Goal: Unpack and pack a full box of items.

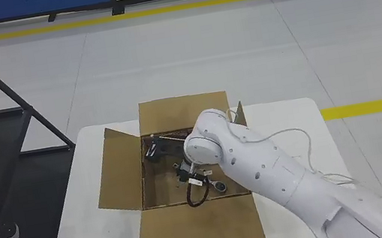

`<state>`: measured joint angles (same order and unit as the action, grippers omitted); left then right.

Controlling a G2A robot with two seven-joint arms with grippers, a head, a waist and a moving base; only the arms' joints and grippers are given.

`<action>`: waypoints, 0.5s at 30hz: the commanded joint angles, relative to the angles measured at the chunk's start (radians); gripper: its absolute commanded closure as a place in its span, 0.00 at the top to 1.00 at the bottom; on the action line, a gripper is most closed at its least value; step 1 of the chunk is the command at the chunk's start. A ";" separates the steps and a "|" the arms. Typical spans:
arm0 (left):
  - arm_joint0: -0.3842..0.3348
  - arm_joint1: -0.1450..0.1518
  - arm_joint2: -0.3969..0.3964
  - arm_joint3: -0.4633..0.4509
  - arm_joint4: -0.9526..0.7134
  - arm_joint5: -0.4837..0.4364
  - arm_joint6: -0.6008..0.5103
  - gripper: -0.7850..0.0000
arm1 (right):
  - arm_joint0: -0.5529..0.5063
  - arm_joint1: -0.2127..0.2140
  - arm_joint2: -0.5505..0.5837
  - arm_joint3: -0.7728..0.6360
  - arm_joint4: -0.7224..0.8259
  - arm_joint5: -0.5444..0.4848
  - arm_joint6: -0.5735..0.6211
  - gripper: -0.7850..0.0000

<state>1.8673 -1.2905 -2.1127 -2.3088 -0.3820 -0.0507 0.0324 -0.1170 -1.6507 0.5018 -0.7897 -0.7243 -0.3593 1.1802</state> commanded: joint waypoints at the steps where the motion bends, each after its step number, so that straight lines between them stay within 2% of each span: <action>1: 0.000 0.000 0.000 0.000 0.000 0.000 0.000 1.00 | 0.008 -0.023 -0.018 0.092 0.010 -0.025 -0.041 0.84; 5: 0.000 0.000 0.000 0.000 0.000 0.000 0.000 1.00 | 0.021 -0.061 -0.042 0.221 0.011 -0.047 -0.103 0.82; 9: 0.000 0.000 0.000 0.000 0.000 0.000 0.000 1.00 | 0.030 -0.094 -0.059 0.312 0.005 -0.058 -0.144 0.73; 10: 0.000 0.000 0.000 0.000 0.000 0.000 0.000 1.00 | 0.033 -0.101 -0.061 0.334 0.003 -0.061 -0.157 0.67; 14: 0.000 0.000 0.000 0.000 0.000 0.000 0.000 1.00 | 0.035 -0.126 -0.073 0.395 -0.014 -0.061 -0.197 0.62; 15: 0.000 0.000 0.000 0.000 0.000 0.000 0.000 1.00 | 0.036 -0.132 -0.075 0.408 -0.016 -0.063 -0.202 0.57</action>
<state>1.8673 -1.2905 -2.1127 -2.3088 -0.3820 -0.0507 0.0324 -0.0818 -1.7766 0.4289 -0.3970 -0.7385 -0.4202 0.9833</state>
